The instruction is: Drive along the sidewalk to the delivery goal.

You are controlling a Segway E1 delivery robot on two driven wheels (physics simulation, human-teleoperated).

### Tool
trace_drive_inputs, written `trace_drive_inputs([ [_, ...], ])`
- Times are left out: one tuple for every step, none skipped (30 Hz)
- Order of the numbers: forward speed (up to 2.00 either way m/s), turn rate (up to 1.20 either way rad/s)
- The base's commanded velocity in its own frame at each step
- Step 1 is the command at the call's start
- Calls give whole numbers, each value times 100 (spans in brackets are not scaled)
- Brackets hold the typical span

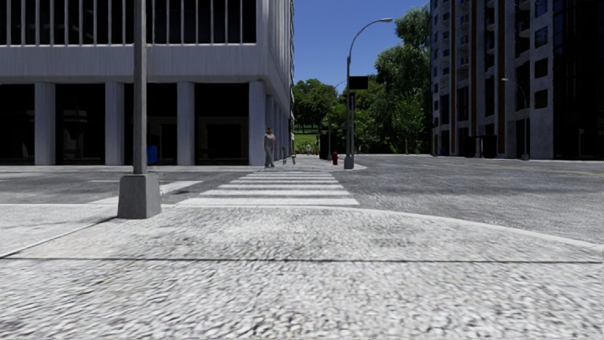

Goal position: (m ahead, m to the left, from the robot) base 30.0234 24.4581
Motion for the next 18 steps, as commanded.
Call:
trace_drive_inputs([
  [200, 0],
  [200, 0],
  [200, 0],
  [200, 0],
  [200, 0],
  [200, 0],
  [200, 0],
  [200, 0],
  [200, 0],
  [200, 0],
  [200, 0],
  [200, 0],
  [200, 0],
  [200, 0],
  [200, 0],
  [200, 0],
  [200, 0],
  [200, 0],
])
